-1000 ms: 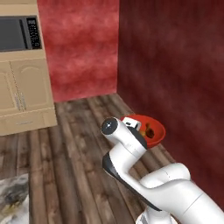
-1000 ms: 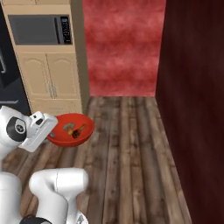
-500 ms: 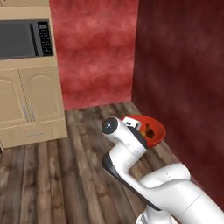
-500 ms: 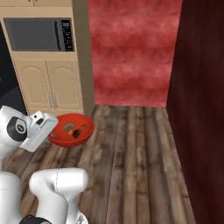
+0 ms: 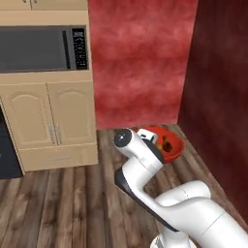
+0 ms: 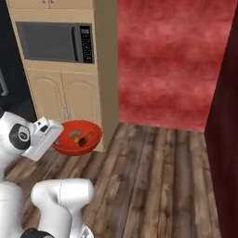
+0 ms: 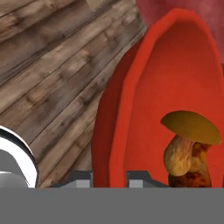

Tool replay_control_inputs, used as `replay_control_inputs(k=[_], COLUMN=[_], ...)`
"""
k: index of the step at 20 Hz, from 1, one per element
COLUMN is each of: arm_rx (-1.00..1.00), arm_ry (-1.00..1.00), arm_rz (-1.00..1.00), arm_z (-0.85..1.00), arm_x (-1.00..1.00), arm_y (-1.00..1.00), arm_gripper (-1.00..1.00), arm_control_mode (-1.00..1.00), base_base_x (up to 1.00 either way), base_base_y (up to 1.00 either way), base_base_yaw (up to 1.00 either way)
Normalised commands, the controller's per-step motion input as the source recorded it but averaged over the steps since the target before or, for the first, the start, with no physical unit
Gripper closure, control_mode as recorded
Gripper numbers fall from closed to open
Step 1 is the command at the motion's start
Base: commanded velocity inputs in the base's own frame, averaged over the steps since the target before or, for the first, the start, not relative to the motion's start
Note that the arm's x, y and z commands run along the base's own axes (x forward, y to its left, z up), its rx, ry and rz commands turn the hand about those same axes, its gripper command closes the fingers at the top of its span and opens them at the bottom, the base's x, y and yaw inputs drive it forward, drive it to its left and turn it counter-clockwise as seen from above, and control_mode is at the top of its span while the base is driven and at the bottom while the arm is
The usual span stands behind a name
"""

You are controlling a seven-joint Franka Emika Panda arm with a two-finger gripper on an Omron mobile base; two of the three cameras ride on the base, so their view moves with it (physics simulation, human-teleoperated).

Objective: Pick the chicken drumstick and mushroom from their plates and place them in the bowl. Then put the bowl in the fridge.

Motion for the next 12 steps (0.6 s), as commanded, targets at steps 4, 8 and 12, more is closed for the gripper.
replay_control_inputs(k=[4, 8, 12], arm_rx=[0.0, 0.0, 0.0], arm_ry=[0.0, 0.0, 0.0], arm_rz=[0.0, 0.0, 0.0], arm_z=[0.0, 0.0, 0.0], arm_x=[0.0, 0.0, 0.0], arm_y=[0.0, 0.0, 0.0], arm_gripper=[1.0, 1.0, 1.0], arm_control_mode=[1.0, 1.0, 1.0], base_base_x=[0.79, 0.63, 0.55], base_base_y=[0.0, -0.03, -0.04], base_base_yaw=[0.46, 0.62, 0.67])
